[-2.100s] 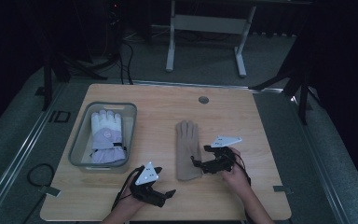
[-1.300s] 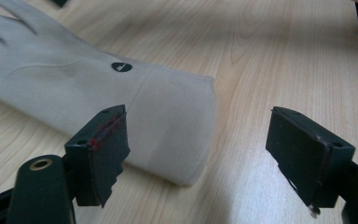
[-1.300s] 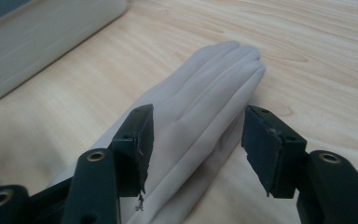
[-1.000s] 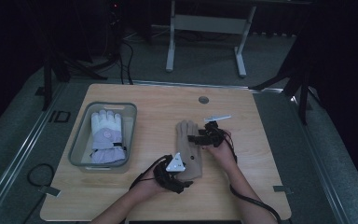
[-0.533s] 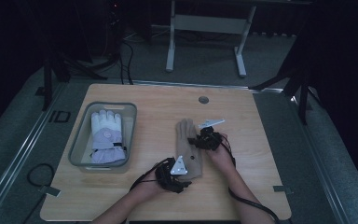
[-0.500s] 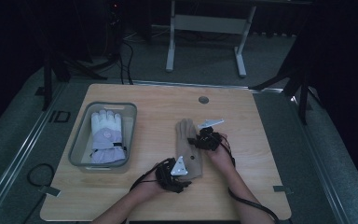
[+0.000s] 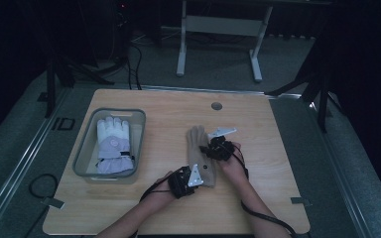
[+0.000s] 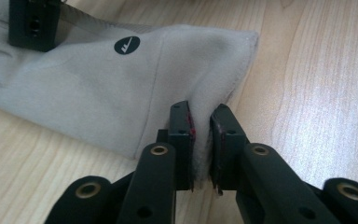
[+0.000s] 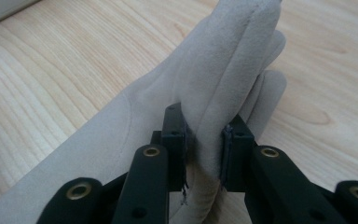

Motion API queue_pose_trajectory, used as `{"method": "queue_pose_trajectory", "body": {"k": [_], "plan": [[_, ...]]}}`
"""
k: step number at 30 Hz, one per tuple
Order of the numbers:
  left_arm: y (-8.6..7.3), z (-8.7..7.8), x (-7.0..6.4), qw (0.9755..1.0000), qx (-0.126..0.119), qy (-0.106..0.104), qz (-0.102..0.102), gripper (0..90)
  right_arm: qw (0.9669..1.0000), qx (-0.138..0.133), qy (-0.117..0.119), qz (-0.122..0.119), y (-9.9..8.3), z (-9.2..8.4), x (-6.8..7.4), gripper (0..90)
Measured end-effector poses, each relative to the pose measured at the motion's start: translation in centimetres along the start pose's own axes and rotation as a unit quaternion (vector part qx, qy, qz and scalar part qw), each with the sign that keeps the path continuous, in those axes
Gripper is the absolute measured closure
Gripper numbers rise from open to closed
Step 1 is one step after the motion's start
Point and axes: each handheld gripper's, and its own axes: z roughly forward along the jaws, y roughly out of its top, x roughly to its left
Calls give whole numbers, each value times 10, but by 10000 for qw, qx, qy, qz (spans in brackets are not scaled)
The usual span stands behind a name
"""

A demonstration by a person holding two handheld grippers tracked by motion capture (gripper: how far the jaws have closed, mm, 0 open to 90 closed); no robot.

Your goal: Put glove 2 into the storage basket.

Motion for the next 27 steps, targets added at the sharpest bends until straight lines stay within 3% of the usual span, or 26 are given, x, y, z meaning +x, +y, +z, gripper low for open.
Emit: {"method": "queue_pose_trajectory", "body": {"k": [5, 15, 27], "plan": [[1, -9, 3, 9998, -96, -79, -127, 824, 9999, -125, -32, -42, 3, -5, 2, 763], [9, -43, 5, 9999, -88, -22, 102, 827, 9989, -404, 201, -106, 23, -26, 13, 765], [6, -72, 14, 9999, -30, 33, 90, 827, 9971, -619, 358, -273, 51, -35, 32, 764]]}}
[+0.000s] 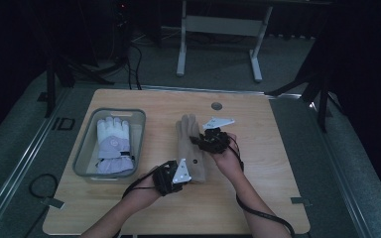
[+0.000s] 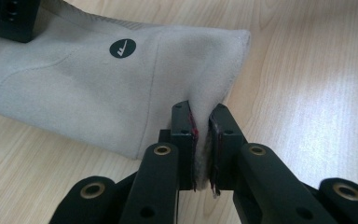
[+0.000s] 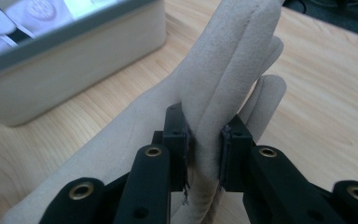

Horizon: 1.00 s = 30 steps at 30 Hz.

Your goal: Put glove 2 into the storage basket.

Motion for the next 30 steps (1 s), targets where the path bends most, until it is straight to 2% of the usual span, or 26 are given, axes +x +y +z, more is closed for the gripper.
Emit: {"method": "queue_pose_trajectory", "body": {"k": [7, 10, 21, 30], "plan": [[-6, -20, 7, 9999, -9, 116, -60, 827, 9999, -109, 108, -78, 23, 3, 13, 763], [-8, -26, 9, 9999, -6, 148, -66, 826, 9998, -103, 118, -113, 27, 4, 16, 764], [-20, -54, 20, 9991, 54, 406, -126, 827, 9991, -183, 248, -281, 59, 16, 35, 763], [-35, -76, 32, 9975, 149, 616, -303, 827, 9981, -245, 385, -417, 88, 32, 53, 763]]}}
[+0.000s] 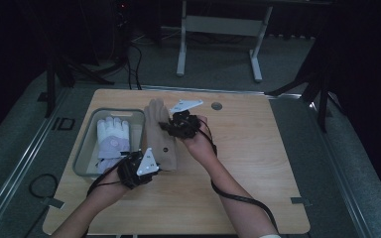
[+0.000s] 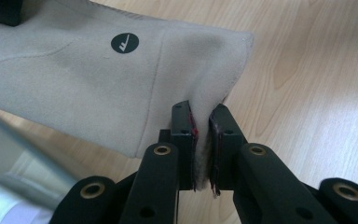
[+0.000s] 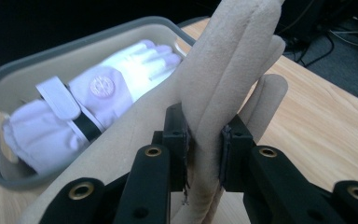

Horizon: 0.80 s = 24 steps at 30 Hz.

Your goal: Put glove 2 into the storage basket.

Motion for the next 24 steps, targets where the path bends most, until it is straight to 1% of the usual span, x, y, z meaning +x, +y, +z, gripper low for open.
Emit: {"method": "queue_pose_trajectory", "body": {"k": [1, 2, 3, 4, 5, 6, 7, 8, 9, 10, 11, 15, 16, 17, 18, 19, 20, 21, 22, 23, 24], "plan": [[-2, -3, 1, 10000, -10, 28, -18, 827, 10000, -5, 27, -60, 7, 5, 5, 763], [-4, -5, 3, 10000, -7, 63, -41, 827, 10000, -5, 27, -60, 7, 5, 5, 763], [-8, -10, 6, 9999, 30, 133, -51, 826, 9999, -13, 63, -100, 14, 10, 9, 763], [-8, -10, 6, 9999, 30, 133, -51, 826, 9999, -13, 63, -100, 14, 10, 9, 763], [-13, -14, 10, 9998, 86, 158, -66, 826, 9999, -41, 101, -120, 20, 16, 14, 763], [-13, -14, 10, 9998, 86, 158, -66, 827, 9999, -41, 101, -120, 20, 16, 14, 763], [-16, -17, 12, 9997, 112, 185, -79, 826, 9998, -60, 134, -125, 24, 22, 18, 762], [-19, -19, 14, 9997, 122, 187, -114, 826, 9998, -60, 134, -125, 24, 22, 18, 762], [-24, -24, 18, 9995, 166, 233, -128, 826, 9997, -72, 202, -85, 28, 28, 21, 763], [-24, -24, 18, 9995, 166, 233, -128, 826, 9997, -72, 202, -85, 28, 28, 21, 763], [-27, -26, 19, 9994, 174, 250, -165, 826, 9997, -83, 235, -78, 30, 31, 23, 763], [-37, -34, 24, 9989, 224, 342, -234, 826, 9994, -45, 309, -163, 42, 49, 35, 762], [-40, -36, 25, 9987, 222, 350, -282, 826, 9994, -45, 309, -163, 42, 49, 35, 762], [-43, -38, 26, 9985, 246, 375, -305, 826, 9992, -54, 345, -181, 46, 57, 41, 762], [-46, -40, 28, 9983, 267, 394, -345, 826, 9992, -54, 345, -181, 46, 57, 41, 762], [-53, -44, 30, 9978, 265, 425, -439, 826, 9990, -28, 390, -236, 51, 65, 46, 762], [-53, -44, 30, 9978, 265, 425, -439, 826, 9990, -28, 390, -236, 51, 65, 46, 762], [-59, -47, 33, 9973, 271, 450, -514, 826, 9987, -7, 425, -275, 54, 72, 50, 762], [-59, -47, 33, 9973, 271, 450, -514, 826, 9987, -7, 425, -275, 54, 72, 50, 762], [-62, -49, 35, 9970, 273, 464, -550, 826, 9985, 6, 481, -265, 57, 79, 52, 762], [-64, -50, 36, 9968, 282, 497, -562, 826, 9985, 6, 481, -265, 57, 79, 52, 762]]}}
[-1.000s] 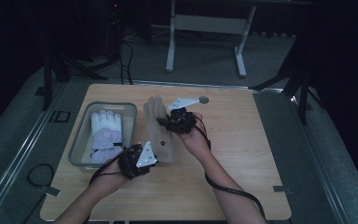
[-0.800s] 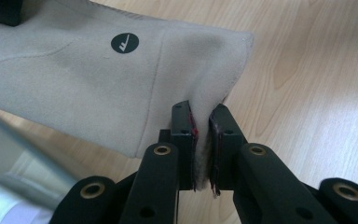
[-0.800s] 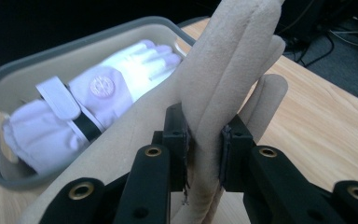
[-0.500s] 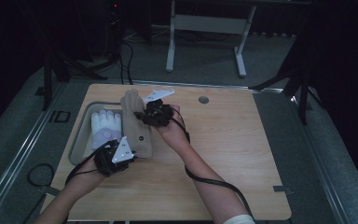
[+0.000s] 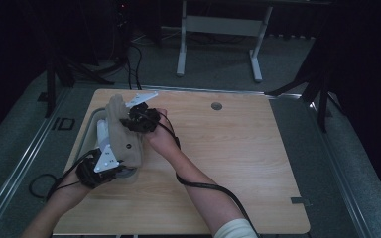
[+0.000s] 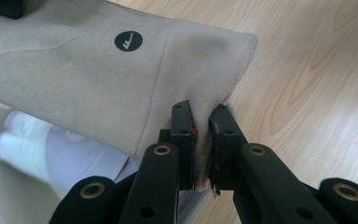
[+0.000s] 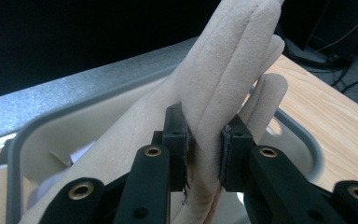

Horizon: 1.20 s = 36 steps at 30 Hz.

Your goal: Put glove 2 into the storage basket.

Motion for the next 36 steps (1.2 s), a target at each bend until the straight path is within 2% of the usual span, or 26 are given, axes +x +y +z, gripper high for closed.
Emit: {"method": "queue_pose_trajectory", "body": {"k": [3, 10, 14, 16, 17, 22, 26, 29, 31, 33, 35, 36], "plan": [[-7, -5, 5, 9999, -5, 84, -91, 826, 10000, 49, 48, -45, 8, 12, 5, 762], [-20, -5, 12, 9997, 62, 97, -237, 826, 9998, 124, 100, -121, 15, 31, 12, 761], [-28, 0, 15, 9993, 133, 77, -340, 826, 9996, 202, 143, -107, 12, 45, 14, 761], [-31, 3, 16, 9991, 136, 44, -401, 826, 9992, 358, 122, -160, 9, 56, 14, 760], [-35, 7, 16, 9987, 142, -22, -483, 826, 9990, 403, 113, -177, 8, 59, 15, 760], [-40, 12, 18, 9979, 92, -63, -644, 826, 9983, 554, 90, -152, 1, 70, 14, 760], [-40, 14, 20, 9977, 89, -64, -662, 825, 9968, 790, 15, -120, -9, 82, 9, 757], [-41, 17, 22, 9975, 112, -81, -692, 825, 9959, 869, -121, -216, -16, 89, 10, 755], [-40, 19, 22, 9976, 137, -105, -678, 825, 9958, 876, -118, -217, -19, 91, 10, 754], [-41, 21, 22, 9974, 153, -108, -689, 825, 9958, 886, -114, -202, -20, 92, 8, 754], [-42, 24, 24, 9970, 192, -179, -728, 824, 9957, 922, 6, 37, -20, 93, 4, 749], [-43, 25, 24, 9969, 188, -196, -744, 824, 9957, 922, 6, 37, -20, 93, 4, 749]]}}
